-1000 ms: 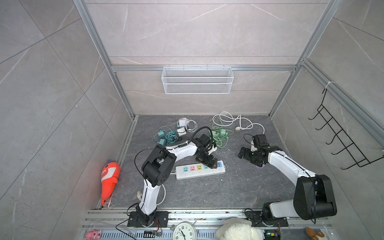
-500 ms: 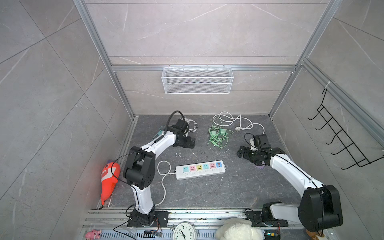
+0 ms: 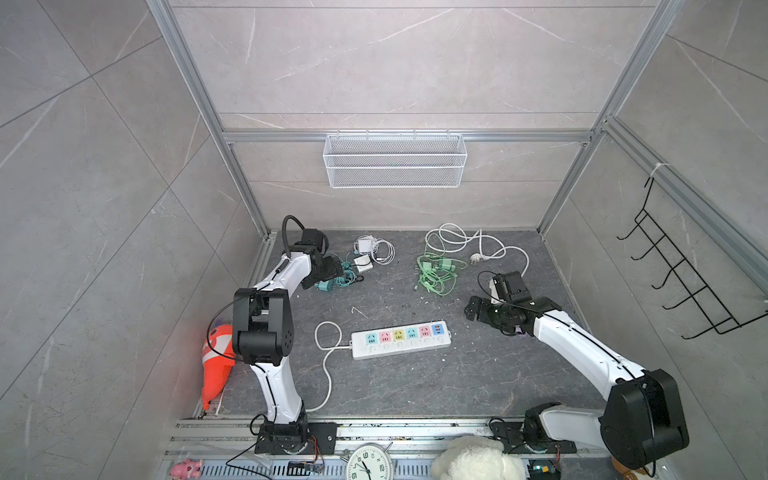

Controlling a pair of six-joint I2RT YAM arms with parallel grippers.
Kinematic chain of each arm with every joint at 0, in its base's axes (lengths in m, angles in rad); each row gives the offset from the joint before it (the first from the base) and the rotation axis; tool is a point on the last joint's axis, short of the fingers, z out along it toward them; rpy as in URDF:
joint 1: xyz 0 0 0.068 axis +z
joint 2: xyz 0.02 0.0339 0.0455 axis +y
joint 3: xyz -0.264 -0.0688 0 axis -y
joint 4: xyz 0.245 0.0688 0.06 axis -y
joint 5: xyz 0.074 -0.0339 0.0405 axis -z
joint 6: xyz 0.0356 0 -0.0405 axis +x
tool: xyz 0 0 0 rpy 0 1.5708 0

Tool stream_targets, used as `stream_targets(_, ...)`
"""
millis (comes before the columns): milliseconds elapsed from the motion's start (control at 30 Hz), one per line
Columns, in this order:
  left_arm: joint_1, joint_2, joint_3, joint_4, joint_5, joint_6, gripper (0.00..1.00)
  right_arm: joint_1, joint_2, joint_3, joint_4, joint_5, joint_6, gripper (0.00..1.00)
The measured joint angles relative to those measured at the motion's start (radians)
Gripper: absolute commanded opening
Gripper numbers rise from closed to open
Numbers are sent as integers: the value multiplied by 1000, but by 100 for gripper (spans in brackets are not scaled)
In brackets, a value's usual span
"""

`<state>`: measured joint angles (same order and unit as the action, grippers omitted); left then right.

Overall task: Insert the plug
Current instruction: 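Move the left gripper over the teal charger cubes while the right gripper hovers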

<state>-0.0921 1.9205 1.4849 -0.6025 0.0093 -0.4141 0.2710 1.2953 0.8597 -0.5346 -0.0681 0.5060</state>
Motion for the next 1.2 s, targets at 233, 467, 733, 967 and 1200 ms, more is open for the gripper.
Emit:
stream_targets(233,0,33,25,-3,12,-44,93,2,0,-12,1,0,0,99)
stream_targets(467,2,66,42,-9,19,-143,87,4,0,-26,1,0,0,99)
stream_targets(733,21,66,-6,6,27,-245,84,4,0,-37,5,0,-1,99)
stream_targets(967,36,73,-6,21,50,-290,79,4,0,-45,14,-5,-2,99)
stream_targets(1200,47,116,-6,29,55,-318,76,4,0,-48,15,-10,-27,99)
